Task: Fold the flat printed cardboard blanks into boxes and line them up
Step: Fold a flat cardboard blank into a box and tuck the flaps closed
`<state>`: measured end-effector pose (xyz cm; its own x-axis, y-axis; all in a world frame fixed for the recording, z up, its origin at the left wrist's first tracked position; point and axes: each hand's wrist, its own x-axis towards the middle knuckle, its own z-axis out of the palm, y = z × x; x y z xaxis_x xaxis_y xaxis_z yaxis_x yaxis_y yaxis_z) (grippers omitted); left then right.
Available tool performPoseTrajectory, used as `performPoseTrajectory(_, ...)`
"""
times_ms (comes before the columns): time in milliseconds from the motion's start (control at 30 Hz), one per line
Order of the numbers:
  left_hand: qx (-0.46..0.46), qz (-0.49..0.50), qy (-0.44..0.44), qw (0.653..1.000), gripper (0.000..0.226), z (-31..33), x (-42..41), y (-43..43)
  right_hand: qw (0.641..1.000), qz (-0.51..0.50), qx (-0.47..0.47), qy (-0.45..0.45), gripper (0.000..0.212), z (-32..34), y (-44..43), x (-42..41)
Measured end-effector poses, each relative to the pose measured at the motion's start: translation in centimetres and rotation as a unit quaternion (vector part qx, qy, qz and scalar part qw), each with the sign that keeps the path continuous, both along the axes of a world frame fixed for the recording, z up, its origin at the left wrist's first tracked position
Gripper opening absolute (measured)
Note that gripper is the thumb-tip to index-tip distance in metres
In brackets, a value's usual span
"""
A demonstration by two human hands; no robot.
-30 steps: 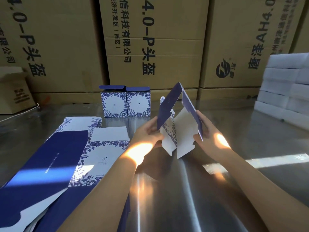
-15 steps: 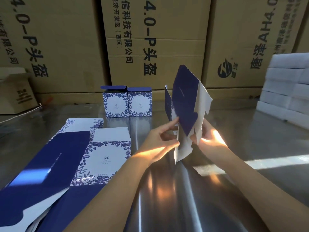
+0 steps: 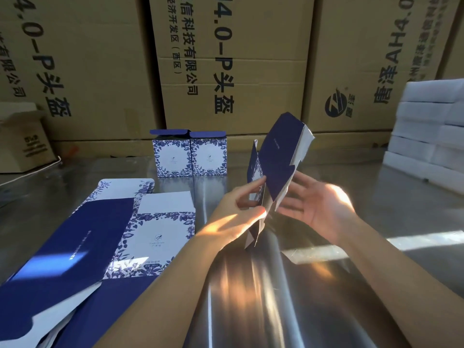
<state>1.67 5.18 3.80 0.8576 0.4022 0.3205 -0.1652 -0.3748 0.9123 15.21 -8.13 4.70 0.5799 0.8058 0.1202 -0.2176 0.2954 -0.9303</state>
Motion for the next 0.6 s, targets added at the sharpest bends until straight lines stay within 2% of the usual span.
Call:
performPoseTrajectory(33,-0.005,-0.001,-0.002,1.0,0.063,0.1,0.0,0.1,0.999,0.007,0.009,0.038,0.049,0.3,-0.6,0.7)
performPoseTrajectory(67,-0.006,-0.005,-0.003,1.0,0.065,0.1,0.0,0.2,0.997,0.016,0.011,0.073,0.055,0.5,-1.3,1.4)
performPoseTrajectory(167,0.016,-0.015,0.01,1.0,0.066,-0.1,-0.1,0.1,0.99,0.063,0.014,0.126,0.088,0.7,-2.3,3.0)
performPoseTrajectory(233,0.03,-0.014,0.019,0.999,0.065,-0.4,0.0,0.1,0.984,0.109,0.022,0.142,0.097,0.7,-3.0,3.5)
performPoseTrajectory(300,0.05,-0.004,0.034,0.998,0.063,-0.6,0.1,0.2,0.976,0.165,0.029,0.14,0.092,0.7,-3.8,3.7)
performPoseTrajectory(400,0.081,0.011,0.055,0.995,0.058,-0.8,0.2,0.5,0.98,0.163,-0.01,0.115,0.081,0.4,-4.6,4.0)
performPoseTrajectory(500,0.081,0.018,0.069,0.994,0.052,-0.9,0.3,0.7,0.988,0.114,-0.06,0.081,0.06,0.1,-4.7,3.9)
performPoseTrajectory(600,0.072,0.03,0.075,0.994,0.048,-1.1,0.6,0.7,0.992,0.008,-0.107,0.073,0.036,0.2,-4.5,4.2)
